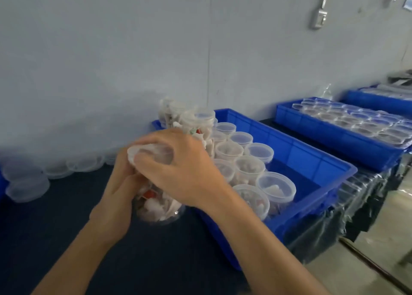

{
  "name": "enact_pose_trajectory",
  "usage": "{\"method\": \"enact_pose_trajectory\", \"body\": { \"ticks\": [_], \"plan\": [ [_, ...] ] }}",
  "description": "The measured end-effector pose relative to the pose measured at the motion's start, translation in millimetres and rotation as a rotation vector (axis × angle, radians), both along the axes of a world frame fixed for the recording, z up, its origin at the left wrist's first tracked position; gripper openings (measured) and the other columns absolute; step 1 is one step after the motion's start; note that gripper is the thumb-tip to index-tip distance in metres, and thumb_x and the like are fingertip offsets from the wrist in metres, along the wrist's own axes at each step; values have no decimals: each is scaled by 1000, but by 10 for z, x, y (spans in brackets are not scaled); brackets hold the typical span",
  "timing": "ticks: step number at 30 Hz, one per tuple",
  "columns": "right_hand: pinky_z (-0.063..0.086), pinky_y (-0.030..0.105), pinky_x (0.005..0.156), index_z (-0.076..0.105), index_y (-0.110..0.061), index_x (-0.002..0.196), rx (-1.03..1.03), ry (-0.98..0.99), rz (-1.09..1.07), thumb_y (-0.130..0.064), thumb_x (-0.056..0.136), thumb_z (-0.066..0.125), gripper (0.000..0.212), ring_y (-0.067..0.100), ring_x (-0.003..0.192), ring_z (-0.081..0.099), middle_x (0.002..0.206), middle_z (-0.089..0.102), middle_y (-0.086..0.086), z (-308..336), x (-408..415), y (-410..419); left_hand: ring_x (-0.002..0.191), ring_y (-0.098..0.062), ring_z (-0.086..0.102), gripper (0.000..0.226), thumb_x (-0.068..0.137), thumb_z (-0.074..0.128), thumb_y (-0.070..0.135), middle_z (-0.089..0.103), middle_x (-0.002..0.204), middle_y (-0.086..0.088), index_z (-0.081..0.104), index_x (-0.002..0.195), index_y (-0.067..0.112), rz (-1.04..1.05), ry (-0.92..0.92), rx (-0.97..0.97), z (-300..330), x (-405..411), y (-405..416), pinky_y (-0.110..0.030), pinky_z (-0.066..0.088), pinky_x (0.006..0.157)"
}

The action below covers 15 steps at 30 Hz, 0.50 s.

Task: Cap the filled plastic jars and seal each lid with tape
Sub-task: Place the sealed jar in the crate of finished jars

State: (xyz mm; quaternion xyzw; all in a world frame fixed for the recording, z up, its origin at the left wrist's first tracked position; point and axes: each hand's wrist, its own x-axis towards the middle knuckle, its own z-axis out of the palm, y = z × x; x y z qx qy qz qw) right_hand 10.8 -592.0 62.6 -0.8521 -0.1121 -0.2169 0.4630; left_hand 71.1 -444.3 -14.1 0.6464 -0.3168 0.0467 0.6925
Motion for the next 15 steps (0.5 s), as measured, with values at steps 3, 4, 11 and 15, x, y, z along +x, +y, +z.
{"method": "enact_pose_trajectory", "body": {
  "ticks": [3,4,11,15],
  "plan": [
    [58,24,86,79,-36,106,-21,-55,-90,-39,90,74,17,1,102,66,112,69,-14,168,-76,-316,127,-12,65,53,94,59,57,64,138,13,54,143,37,-57,-108,92,213,-56,-306,-34,58,95],
    [56,17,82,78,-36,104,-12,-72,-132,-42,89,75,17,0,103,65,112,68,-16,209,-85,-436,125,-12,66,61,90,64,63,63,136,17,51,145,38,-5,-105,138,279,-66,-413,-38,58,96],
    [45,6,83,79,-39,105,137,-216,-457,-48,82,73,25,-14,108,59,120,67,-21,252,33,-1313,102,4,63,41,89,75,49,63,110,20,61,126,37,287,-268,354,423,-41,-1078,-17,54,81],
    [39,-5,77,79,-37,104,124,-210,-580,-46,83,72,24,-14,104,59,121,67,-18,126,384,-1585,102,12,64,31,101,65,18,67,103,27,68,129,30,173,-284,374,366,9,-1453,-7,52,82]
  ]
}}
